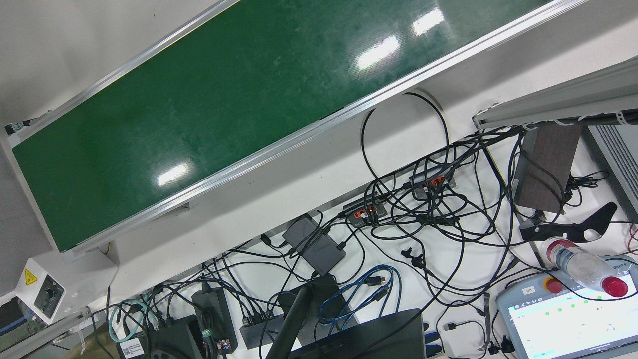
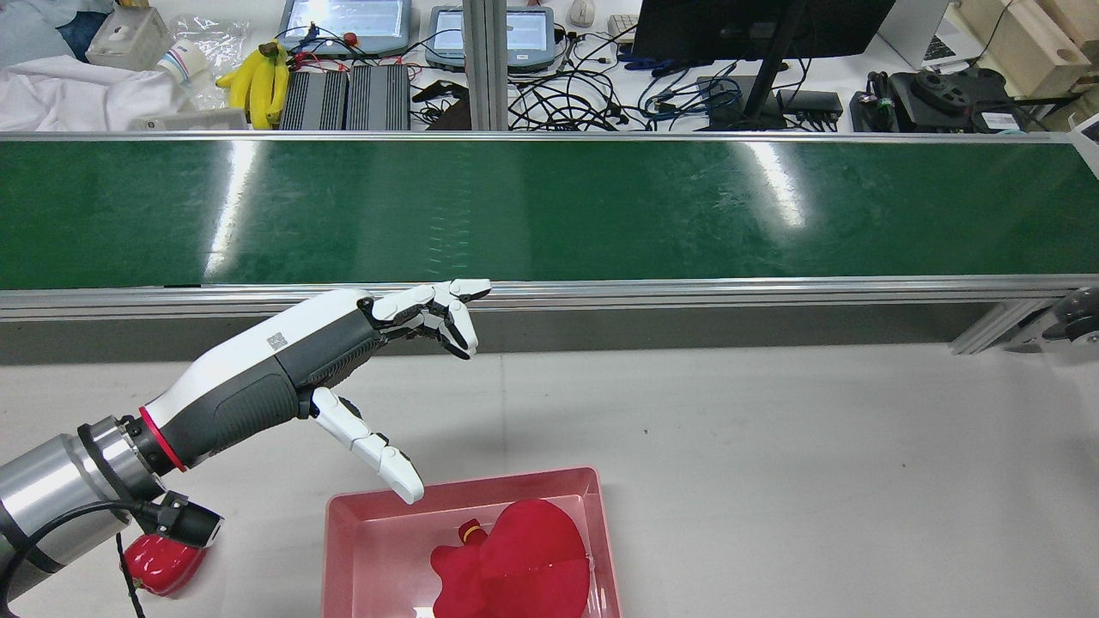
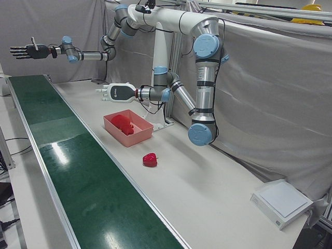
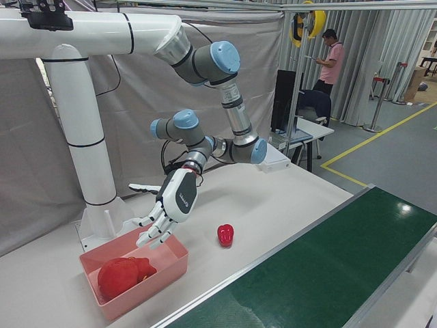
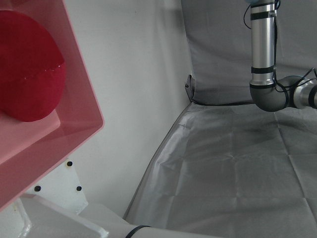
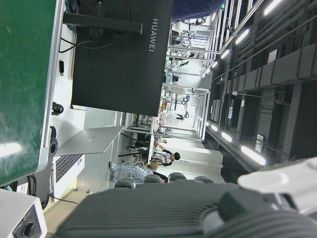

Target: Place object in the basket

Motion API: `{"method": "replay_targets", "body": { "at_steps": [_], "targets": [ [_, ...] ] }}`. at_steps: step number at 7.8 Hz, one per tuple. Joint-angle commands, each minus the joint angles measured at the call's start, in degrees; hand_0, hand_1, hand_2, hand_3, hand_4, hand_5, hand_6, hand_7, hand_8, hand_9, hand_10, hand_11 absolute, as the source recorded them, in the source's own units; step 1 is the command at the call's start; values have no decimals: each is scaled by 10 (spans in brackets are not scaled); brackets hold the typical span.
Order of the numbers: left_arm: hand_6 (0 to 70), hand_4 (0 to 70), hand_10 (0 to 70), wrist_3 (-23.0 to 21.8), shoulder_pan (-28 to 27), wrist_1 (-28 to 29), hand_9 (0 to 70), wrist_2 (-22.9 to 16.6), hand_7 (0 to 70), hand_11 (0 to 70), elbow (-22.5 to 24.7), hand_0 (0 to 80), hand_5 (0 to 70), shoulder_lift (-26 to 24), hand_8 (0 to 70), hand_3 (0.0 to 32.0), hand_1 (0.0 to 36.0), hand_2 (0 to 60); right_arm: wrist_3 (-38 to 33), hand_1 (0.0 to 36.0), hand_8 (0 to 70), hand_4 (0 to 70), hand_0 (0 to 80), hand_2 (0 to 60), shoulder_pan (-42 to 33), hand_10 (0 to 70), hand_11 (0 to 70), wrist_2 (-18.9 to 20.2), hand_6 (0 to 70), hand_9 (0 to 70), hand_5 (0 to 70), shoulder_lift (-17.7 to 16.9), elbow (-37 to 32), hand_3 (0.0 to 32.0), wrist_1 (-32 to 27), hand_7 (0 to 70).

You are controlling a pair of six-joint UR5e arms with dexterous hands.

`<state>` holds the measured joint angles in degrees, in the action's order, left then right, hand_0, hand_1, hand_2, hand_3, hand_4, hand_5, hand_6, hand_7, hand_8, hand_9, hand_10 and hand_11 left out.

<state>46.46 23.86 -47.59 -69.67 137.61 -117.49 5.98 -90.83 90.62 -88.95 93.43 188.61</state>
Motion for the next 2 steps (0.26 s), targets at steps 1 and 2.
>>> {"method": "replay_targets", "body": {
  "at_steps": [1,2],
  "targets": [
    [86,122,148,0,0,-9,379,0,162,227,9,504,525,0,249,0,126,0,0,0,0,0,0,0,0,0,0,0,0,0,0,0,0,0,0,0],
    [89,122,148,-1,0,-9,383,0,167,227,10,502,535,0,252,0,124,0,0,0,0,0,0,0,0,0,0,0,0,0,0,0,0,0,0,0]
  ]
}}
